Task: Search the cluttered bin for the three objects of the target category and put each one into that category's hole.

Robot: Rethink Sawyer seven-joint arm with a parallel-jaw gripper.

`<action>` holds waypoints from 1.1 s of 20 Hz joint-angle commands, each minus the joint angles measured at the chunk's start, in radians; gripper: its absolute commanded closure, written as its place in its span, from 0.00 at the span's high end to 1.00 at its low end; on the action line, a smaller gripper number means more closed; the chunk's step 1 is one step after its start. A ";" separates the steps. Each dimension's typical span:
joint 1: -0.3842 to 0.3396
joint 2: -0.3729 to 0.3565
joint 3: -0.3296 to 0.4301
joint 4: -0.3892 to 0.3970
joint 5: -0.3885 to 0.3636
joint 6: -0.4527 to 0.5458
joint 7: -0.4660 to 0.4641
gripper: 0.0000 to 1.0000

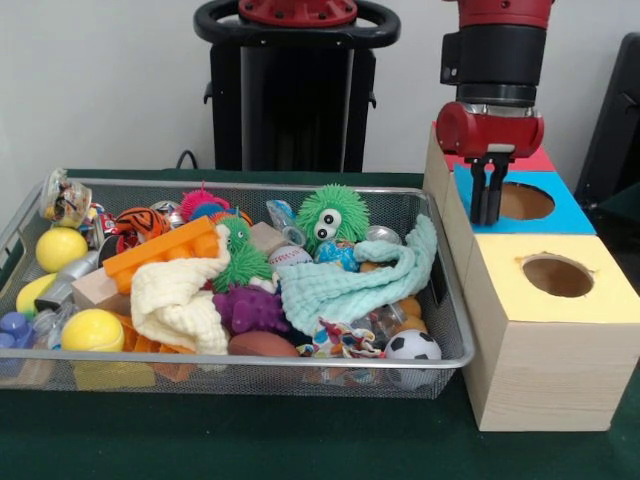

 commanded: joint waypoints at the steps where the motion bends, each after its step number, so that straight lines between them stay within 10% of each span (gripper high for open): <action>1: -0.162 0.041 0.079 0.164 -0.122 -0.010 0.037 0.00; 22: -0.356 -0.024 0.166 0.235 -0.218 -0.024 0.028 0.00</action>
